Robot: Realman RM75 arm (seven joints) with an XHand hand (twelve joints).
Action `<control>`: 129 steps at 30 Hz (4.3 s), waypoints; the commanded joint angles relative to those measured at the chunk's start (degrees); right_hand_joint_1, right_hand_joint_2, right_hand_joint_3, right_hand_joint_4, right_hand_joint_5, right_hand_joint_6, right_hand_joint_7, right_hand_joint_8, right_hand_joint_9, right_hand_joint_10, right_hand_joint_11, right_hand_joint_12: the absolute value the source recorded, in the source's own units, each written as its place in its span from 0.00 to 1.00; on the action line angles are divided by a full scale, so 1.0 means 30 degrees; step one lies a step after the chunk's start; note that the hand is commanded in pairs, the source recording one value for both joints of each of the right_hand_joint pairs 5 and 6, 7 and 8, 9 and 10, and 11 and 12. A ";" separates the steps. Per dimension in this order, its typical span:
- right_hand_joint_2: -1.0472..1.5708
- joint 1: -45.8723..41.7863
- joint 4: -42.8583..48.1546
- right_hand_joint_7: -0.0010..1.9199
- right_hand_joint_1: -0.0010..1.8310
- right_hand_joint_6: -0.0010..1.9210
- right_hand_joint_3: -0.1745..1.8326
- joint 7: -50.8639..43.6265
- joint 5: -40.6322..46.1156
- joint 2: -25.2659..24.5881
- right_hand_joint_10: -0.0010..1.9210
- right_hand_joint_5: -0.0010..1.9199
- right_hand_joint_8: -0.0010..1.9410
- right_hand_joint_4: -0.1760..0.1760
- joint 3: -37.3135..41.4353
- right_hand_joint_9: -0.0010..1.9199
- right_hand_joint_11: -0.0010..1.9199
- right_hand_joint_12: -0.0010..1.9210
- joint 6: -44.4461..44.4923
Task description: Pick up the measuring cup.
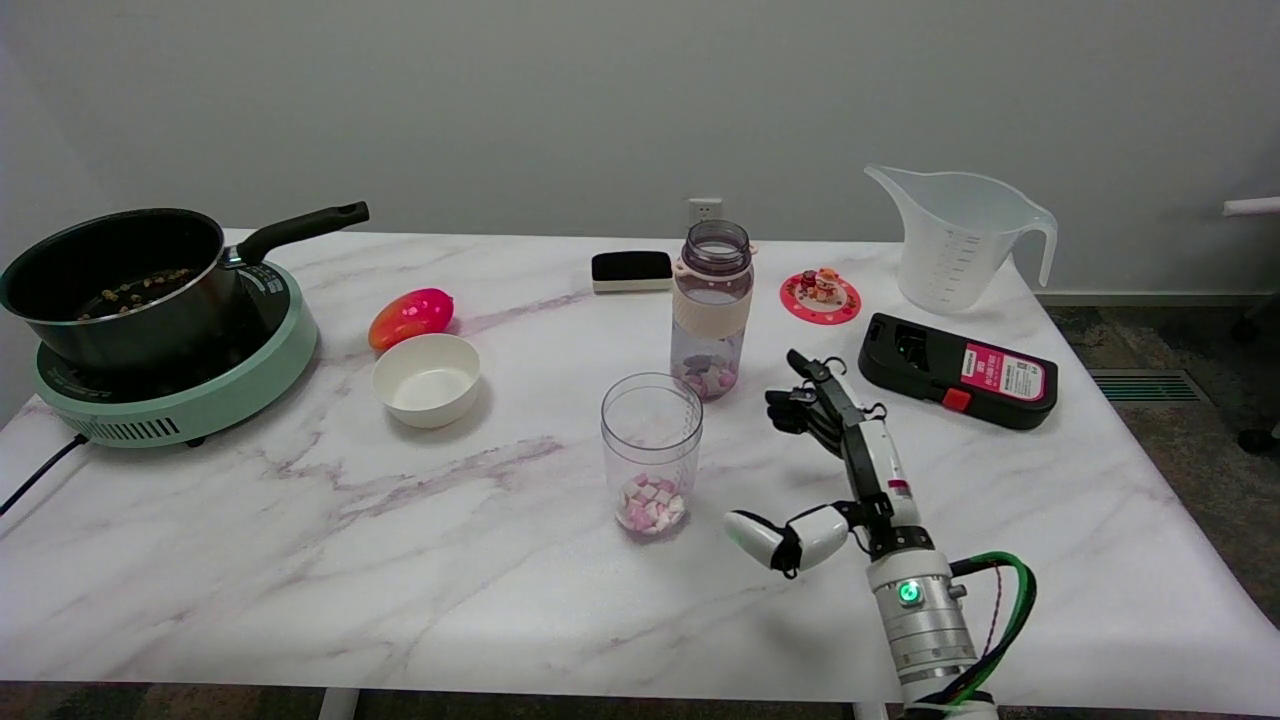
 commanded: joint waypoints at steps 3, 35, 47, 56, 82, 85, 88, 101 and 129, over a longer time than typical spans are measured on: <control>0.25 0.0746 -0.2868 0.30 0.62 0.13 0.69 0.1229 -0.1577 -0.1726 0.32 0.13 0.30 0.50 -0.1039 0.32 0.30 0.30 -0.0148; 0.23 0.3464 -0.6134 0.27 0.63 0.09 0.65 0.4049 -0.2074 -0.1699 0.30 0.09 0.27 0.50 -0.0559 0.30 0.28 0.28 0.0728; 0.23 0.4609 -0.7517 0.26 0.63 0.08 0.66 0.5051 -0.2104 -0.2348 0.28 0.08 0.26 0.50 -0.0612 0.28 0.27 0.26 0.0598; 0.22 0.4816 -0.7750 0.25 0.63 0.08 0.69 0.5358 -0.2168 -0.2818 0.27 0.08 0.25 0.50 -0.0749 0.27 0.26 0.26 0.0598; 0.21 0.5197 -0.8233 0.25 0.63 0.08 0.70 0.5860 -0.3369 -0.3732 0.27 0.08 0.25 0.50 -0.0906 0.27 0.25 0.25 -0.0564; 0.21 0.5375 -0.8372 0.25 0.63 0.08 0.70 0.5860 -0.3494 -0.3841 0.27 0.08 0.25 0.50 -0.0911 0.27 0.25 0.25 -0.0765; 0.21 0.5624 -0.8530 0.25 0.63 0.08 0.69 0.5966 -0.3671 -0.3972 0.27 0.08 0.25 0.50 -0.0954 0.27 0.25 0.25 -0.0937; 0.22 0.6258 -0.9055 0.25 0.62 0.08 0.64 0.6712 -0.3968 -0.4123 0.26 0.08 0.25 0.50 -0.0959 0.26 0.25 0.25 -0.1354; 0.61 0.6441 -0.9113 0.34 0.76 0.26 0.49 0.7165 -0.4017 -0.3964 0.44 0.26 0.34 0.50 -0.0848 0.44 0.40 0.40 -0.1852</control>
